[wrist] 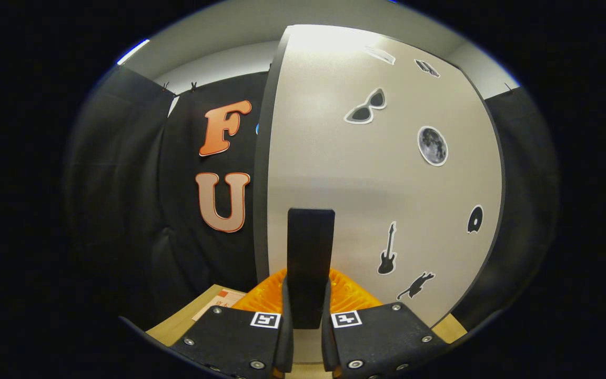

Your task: Open the shoe cabinet door, grab the shoes and put them into the shoe cabinet, then close the shoe cabinet door.

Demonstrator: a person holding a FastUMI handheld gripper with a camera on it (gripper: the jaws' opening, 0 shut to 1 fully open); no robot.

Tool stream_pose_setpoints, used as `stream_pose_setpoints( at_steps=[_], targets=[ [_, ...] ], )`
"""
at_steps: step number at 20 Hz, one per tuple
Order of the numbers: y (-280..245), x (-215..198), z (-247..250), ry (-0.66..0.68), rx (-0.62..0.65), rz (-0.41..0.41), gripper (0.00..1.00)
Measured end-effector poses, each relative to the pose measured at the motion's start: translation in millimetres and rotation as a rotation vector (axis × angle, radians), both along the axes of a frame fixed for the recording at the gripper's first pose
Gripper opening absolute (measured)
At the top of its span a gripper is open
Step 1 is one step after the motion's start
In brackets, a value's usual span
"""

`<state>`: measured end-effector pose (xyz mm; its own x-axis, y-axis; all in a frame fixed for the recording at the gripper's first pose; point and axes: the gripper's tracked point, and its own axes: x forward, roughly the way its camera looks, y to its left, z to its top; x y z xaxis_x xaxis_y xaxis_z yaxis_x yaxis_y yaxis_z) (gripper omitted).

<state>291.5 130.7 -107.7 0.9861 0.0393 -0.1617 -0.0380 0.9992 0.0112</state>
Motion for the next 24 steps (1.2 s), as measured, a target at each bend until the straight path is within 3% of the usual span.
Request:
stream_pose_setpoints(
  at_steps=[5,12,24],
  targets=[
    [-9.1,-32.2,2.6,0.000,0.008,0.005,0.19],
    [-39.5,-95.9,8.5,0.006,-0.005,-0.074,0.19],
    [-91.0,-159.3,17.6,0.017,-0.069,-0.161,0.17]
  ],
)
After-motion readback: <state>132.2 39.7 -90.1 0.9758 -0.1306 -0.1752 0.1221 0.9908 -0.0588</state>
